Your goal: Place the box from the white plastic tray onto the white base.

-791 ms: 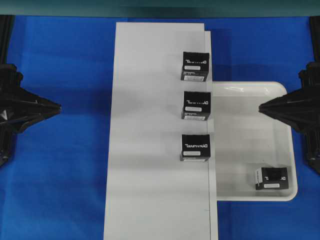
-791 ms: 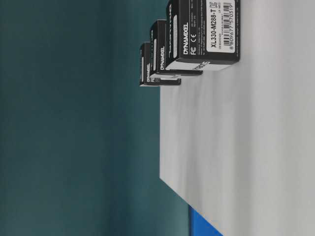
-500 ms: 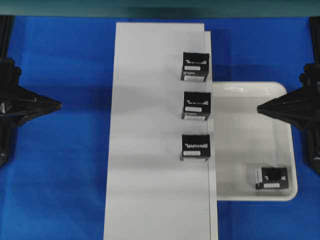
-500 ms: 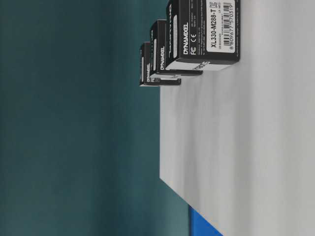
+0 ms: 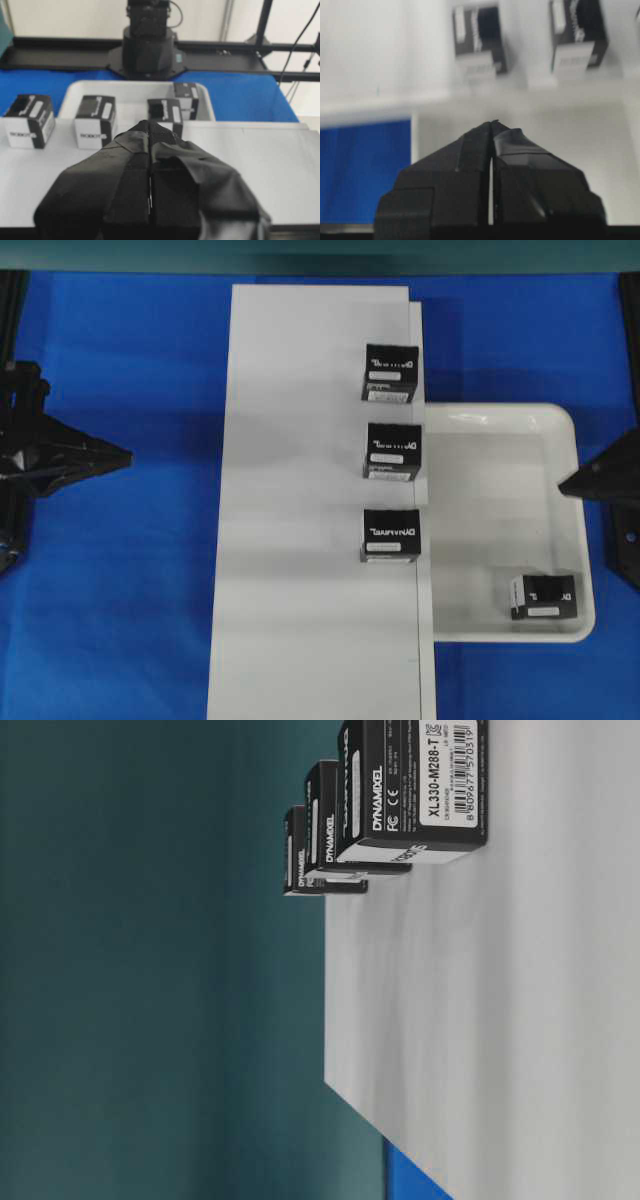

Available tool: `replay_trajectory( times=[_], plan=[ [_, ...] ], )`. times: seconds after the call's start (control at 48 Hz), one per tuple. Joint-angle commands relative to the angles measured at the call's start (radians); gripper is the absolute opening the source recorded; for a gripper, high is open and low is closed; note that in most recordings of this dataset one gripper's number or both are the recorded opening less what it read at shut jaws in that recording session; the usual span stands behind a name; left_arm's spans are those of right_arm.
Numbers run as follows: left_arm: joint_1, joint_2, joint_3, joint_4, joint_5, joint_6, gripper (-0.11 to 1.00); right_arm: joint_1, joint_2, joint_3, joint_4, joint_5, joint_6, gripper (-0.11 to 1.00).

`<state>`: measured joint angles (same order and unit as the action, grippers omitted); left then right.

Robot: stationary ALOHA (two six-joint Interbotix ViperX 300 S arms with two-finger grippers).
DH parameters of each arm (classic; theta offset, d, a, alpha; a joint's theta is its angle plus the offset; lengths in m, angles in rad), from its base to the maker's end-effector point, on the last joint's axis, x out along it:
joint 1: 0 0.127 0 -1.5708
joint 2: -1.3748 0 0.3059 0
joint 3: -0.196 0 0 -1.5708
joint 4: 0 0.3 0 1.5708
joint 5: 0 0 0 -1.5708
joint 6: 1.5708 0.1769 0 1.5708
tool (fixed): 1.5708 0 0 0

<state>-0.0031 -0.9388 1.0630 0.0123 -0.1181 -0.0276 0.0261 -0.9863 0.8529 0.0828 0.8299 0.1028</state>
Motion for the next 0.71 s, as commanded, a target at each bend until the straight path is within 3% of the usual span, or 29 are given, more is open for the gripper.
replay_trajectory(
  times=[0.0,0.312,0.687],
  plan=[
    [-0.002,0.005,-0.029,0.003,-0.005,0.0,-0.07,0.025,0.028,-0.037,0.005,0.069,0.002,-0.02],
    [-0.003,0.009,-0.041,0.003,-0.003,0.0,-0.07,0.103,0.178,-0.087,0.074,0.276,0.003,-0.02],
    [0.002,0.014,-0.041,0.003,-0.003,0.0,-0.07,0.135,0.342,-0.055,0.078,0.301,-0.008,0.0]
  ],
)
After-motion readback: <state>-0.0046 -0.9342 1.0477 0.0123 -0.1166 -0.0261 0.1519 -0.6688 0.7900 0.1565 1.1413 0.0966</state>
